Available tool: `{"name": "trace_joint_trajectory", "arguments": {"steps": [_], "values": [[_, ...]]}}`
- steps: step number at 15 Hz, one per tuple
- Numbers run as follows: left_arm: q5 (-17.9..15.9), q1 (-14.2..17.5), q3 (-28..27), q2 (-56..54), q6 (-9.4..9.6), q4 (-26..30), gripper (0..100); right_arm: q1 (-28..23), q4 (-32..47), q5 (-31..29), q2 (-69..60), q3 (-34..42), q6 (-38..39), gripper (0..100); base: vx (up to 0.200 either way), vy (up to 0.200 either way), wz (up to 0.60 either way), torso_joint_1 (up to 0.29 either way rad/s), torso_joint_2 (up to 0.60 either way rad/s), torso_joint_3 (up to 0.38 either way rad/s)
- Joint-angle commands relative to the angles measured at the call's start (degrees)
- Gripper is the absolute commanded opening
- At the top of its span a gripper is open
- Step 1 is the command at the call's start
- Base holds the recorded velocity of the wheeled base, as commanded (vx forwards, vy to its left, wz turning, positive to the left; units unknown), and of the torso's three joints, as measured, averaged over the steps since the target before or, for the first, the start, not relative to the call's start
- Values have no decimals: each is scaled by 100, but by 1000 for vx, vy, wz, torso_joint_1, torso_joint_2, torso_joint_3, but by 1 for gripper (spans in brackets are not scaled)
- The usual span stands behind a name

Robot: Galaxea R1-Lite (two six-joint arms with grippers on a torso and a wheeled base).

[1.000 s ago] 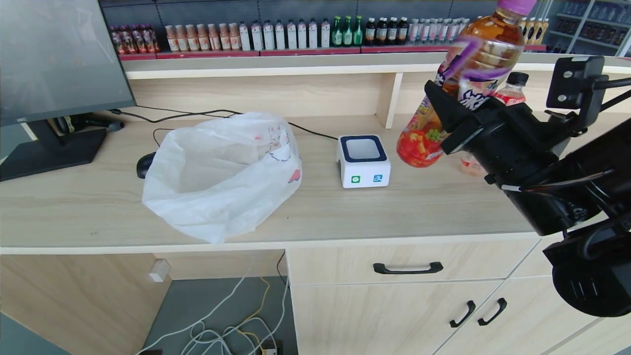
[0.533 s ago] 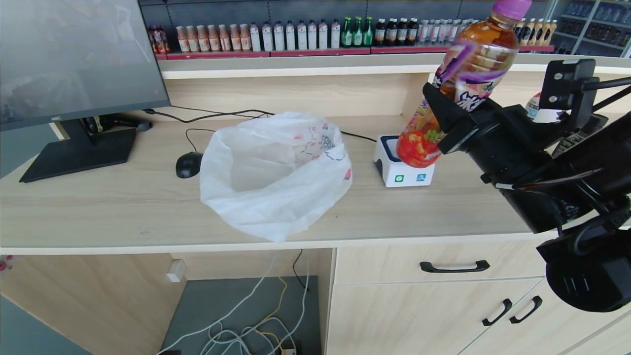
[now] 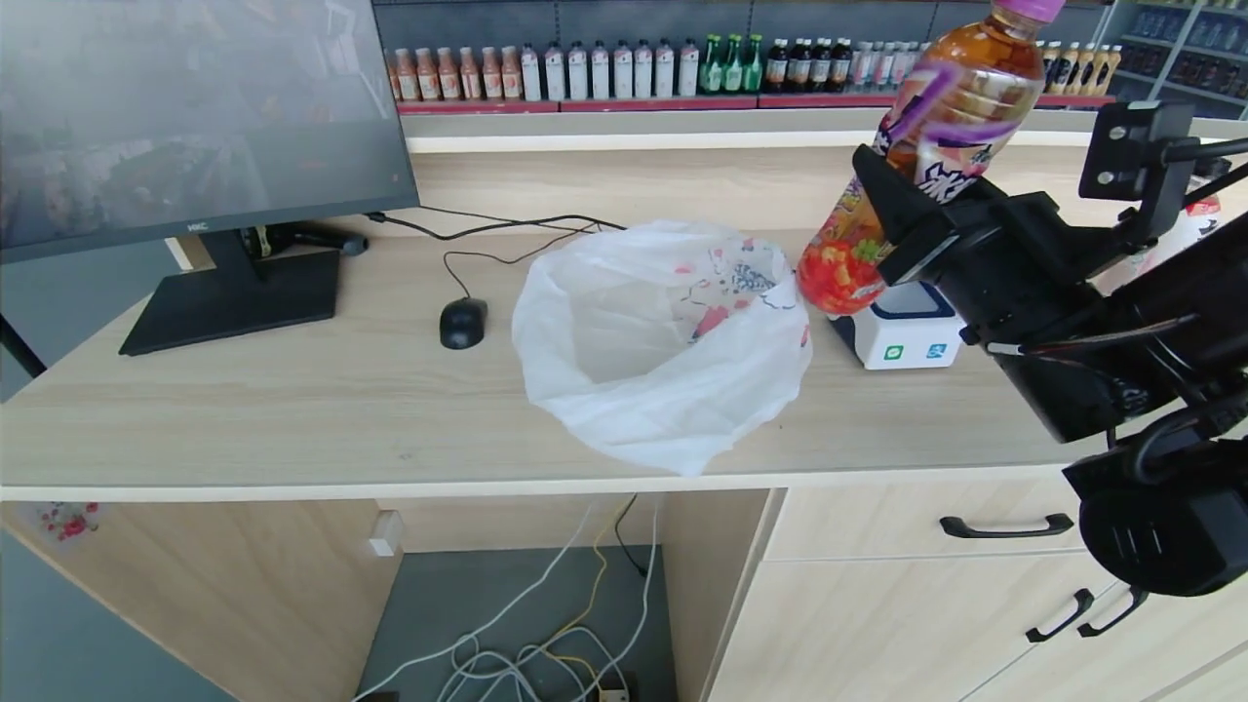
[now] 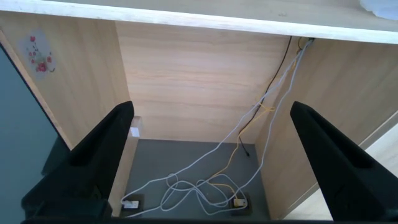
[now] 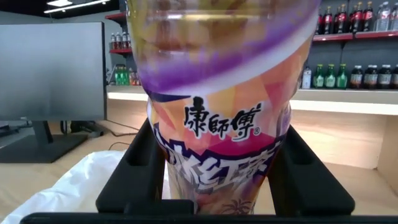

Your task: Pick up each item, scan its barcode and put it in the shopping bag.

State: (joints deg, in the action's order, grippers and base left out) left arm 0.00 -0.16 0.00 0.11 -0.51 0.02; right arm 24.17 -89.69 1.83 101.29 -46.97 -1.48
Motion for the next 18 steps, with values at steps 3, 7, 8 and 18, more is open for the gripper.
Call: {"name": "trace_joint_trajectory", "arguments": {"steps": [3, 7, 8, 18], "values": [[0, 7, 0, -2, -2, -2, 100, -62, 127, 19, -136, -190, -362, 0, 0, 0, 0, 0, 0, 0], [0, 7, 0, -2, -2, -2, 100, -36, 1050, 46, -488, -770, -890, 0, 0, 0, 0, 0, 0, 0], [0, 7, 0, -2, -2, -2, 100, 175, 1630, 46, -628, -1051, -977, 0, 0, 0, 0, 0, 0, 0], [0, 7, 0, -2, -2, -2, 100, 843, 3932, 2, 690, -3538, -811, 0, 0, 0, 0, 0, 0, 0]]}}
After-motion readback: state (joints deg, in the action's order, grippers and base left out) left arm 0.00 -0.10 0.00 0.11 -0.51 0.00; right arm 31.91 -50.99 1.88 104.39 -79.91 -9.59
